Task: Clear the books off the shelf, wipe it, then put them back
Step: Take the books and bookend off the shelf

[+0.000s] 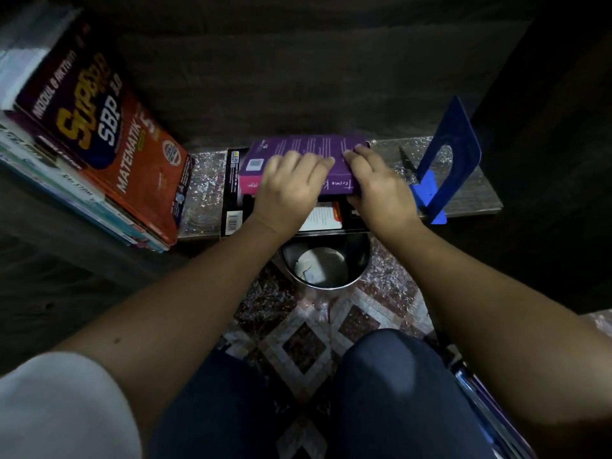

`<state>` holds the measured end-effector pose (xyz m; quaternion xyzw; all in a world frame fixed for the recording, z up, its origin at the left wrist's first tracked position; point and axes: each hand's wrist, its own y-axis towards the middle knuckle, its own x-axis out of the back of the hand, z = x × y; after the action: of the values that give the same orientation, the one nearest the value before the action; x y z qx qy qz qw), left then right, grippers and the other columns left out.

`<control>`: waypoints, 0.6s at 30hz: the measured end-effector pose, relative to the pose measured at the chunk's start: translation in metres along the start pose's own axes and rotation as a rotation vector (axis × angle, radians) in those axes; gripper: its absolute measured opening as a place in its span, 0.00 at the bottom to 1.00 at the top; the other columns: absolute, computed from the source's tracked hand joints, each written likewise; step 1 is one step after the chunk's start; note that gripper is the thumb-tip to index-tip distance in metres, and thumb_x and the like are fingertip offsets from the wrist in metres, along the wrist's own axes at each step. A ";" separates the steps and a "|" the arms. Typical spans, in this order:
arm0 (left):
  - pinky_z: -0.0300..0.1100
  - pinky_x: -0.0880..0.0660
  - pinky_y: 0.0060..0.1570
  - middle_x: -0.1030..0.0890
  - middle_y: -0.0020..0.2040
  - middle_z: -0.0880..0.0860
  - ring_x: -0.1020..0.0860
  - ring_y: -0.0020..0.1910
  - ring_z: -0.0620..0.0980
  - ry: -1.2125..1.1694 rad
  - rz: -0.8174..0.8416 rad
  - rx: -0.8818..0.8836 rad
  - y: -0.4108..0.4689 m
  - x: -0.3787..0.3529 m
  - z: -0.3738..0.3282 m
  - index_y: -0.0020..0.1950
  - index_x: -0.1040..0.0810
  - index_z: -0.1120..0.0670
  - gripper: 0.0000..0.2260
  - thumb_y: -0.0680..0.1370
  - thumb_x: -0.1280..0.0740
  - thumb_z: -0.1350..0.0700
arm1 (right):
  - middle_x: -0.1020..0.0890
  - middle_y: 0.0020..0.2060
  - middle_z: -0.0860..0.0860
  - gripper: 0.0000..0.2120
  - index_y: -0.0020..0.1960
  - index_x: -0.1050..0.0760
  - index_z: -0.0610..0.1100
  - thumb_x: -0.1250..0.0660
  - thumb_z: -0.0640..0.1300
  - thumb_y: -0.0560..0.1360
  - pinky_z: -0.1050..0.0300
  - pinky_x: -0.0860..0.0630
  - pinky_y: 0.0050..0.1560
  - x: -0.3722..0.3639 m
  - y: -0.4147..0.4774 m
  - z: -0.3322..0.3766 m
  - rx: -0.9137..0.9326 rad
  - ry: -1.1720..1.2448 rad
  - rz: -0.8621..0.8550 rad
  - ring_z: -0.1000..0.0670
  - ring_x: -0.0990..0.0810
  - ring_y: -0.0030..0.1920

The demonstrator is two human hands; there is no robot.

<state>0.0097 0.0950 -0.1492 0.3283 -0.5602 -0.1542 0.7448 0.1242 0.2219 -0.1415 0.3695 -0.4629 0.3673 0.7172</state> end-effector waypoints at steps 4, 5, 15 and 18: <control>0.53 0.25 0.52 0.19 0.54 0.57 0.21 0.52 0.58 -0.041 0.272 0.108 -0.025 -0.007 0.004 0.58 0.22 0.59 0.20 0.67 0.27 0.63 | 0.39 0.76 0.45 0.32 0.75 0.39 0.44 0.30 0.41 0.74 0.45 0.27 0.58 -0.011 -0.015 -0.020 0.007 0.010 0.090 0.39 0.30 0.67; 0.56 0.26 0.57 0.20 0.56 0.58 0.21 0.56 0.59 -0.052 0.383 0.155 -0.035 -0.010 0.009 0.61 0.23 0.59 0.27 0.63 0.23 0.61 | 0.41 0.76 0.46 0.33 0.76 0.40 0.44 0.30 0.41 0.74 0.45 0.27 0.58 -0.014 -0.017 -0.023 0.002 0.003 0.124 0.39 0.30 0.68; 0.51 0.50 0.75 0.46 0.78 0.59 0.46 0.77 0.59 0.015 0.757 0.112 -0.034 -0.005 0.013 0.79 0.50 0.59 0.33 0.78 0.36 0.61 | 0.49 0.78 0.44 0.39 0.78 0.53 0.41 0.35 0.49 0.75 0.42 0.54 0.75 -0.016 -0.008 -0.013 0.010 -0.438 0.236 0.41 0.53 0.77; 0.51 0.51 0.75 0.47 0.78 0.60 0.47 0.77 0.59 -0.008 0.752 0.096 -0.037 -0.006 0.011 0.79 0.51 0.60 0.37 0.75 0.34 0.62 | 0.57 0.78 0.43 0.47 0.78 0.62 0.40 0.36 0.55 0.74 0.39 0.58 0.75 -0.016 -0.011 -0.011 -0.035 -0.510 0.334 0.40 0.60 0.77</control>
<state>0.0022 0.0674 -0.1759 0.1334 -0.6510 0.1551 0.7310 0.1329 0.2236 -0.1619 0.3561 -0.6886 0.3674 0.5139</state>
